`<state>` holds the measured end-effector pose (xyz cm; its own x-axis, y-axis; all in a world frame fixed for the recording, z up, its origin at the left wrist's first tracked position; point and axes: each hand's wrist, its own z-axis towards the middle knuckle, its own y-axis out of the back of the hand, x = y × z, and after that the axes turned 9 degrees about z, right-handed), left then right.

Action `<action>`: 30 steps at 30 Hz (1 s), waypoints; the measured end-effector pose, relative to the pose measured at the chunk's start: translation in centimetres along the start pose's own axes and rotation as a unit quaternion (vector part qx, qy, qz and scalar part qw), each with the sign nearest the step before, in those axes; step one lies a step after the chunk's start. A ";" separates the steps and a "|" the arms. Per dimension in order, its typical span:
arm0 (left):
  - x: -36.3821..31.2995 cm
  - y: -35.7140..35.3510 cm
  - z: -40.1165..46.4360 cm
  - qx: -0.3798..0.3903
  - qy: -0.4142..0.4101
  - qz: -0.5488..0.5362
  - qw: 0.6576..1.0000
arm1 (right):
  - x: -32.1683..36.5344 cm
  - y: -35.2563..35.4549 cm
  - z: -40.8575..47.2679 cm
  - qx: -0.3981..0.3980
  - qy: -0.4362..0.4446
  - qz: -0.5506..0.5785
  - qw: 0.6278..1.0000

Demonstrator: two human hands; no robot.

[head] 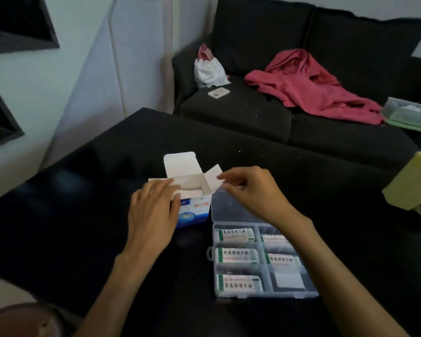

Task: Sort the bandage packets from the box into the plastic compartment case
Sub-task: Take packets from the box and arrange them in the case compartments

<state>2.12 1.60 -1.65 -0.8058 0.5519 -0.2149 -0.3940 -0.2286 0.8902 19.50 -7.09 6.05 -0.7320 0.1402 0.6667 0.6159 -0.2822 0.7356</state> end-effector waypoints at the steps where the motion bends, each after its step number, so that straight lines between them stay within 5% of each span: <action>1: 0.3 -0.1 0.0 0.003 0.000 0.006 1.000 | 0.4 -0.6 0.6 0.001 0.026 0.008 1.000; 5: 1.1 0.1 0.3 0.017 0.052 -0.078 0.995 | 0.5 -3.1 2.6 0.040 0.061 -0.035 0.997; 8: 1.5 0.5 0.4 0.024 0.089 -0.196 0.976 | 0.1 -4.7 2.7 -0.003 0.062 -0.104 0.993; 12: 1.6 0.7 0.5 0.139 0.170 -0.408 0.886 | 0.2 -5.6 1.6 0.017 0.057 -0.159 0.986; 15: 1.8 1.1 0.4 0.144 0.191 -0.485 0.841 | 0.6 -5.9 1.5 0.055 0.077 -0.207 0.974; 22: 2.1 0.9 0.1 0.154 0.180 -0.500 0.833 | 1.2 -7.4 2.7 0.062 0.086 -0.295 0.950; 30: 2.2 -0.4 0.5 0.131 0.186 -0.430 0.874 | 0.4 -6.8 2.7 0.081 0.123 -0.280 0.949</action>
<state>0.72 3.32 -2.32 -0.3678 0.1192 -0.9222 -0.8496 0.3602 0.3853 15.85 -2.56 1.66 -0.9911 -0.0072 0.1330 0.1332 -0.0771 0.9881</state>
